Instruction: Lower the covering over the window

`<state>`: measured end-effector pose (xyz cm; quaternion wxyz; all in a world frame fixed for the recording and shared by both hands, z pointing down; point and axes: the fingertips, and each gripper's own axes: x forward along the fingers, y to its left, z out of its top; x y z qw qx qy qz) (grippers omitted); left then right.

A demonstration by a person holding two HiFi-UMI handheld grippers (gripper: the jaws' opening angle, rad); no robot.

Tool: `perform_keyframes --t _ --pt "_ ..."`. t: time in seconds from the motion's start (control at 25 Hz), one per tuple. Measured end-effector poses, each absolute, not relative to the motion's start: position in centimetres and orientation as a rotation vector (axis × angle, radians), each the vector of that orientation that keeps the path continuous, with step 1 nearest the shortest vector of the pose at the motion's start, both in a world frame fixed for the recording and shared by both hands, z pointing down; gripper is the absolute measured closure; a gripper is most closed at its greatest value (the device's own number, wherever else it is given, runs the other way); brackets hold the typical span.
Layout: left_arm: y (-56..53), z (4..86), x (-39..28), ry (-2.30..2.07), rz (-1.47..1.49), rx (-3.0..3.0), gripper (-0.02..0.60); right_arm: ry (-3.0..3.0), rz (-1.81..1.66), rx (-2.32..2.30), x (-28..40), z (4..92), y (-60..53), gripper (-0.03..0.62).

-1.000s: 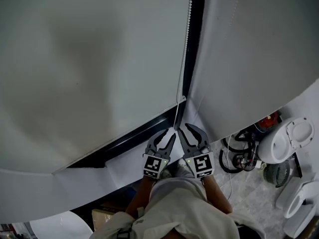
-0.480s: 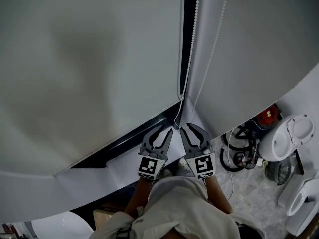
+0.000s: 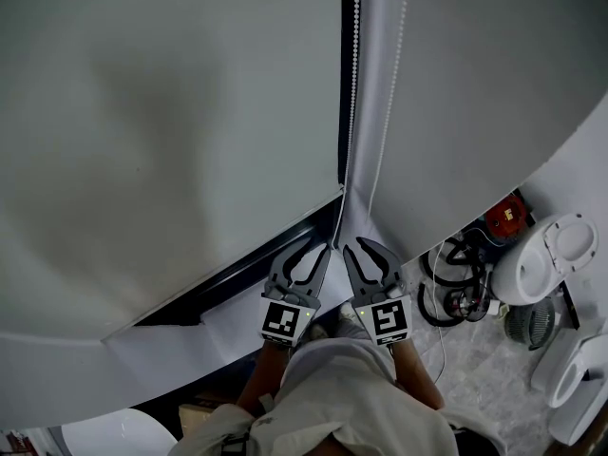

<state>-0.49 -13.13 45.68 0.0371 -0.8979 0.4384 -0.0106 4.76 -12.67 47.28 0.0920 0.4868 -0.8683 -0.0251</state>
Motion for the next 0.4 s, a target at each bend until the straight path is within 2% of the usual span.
perform_keyframes --t 0.4 --pt "-12.9 45.5 0.3 1.319 -0.099 -2.792 0.486 -2.575 -0.146 1.471 5.3 45.5 -12.4 0.519"
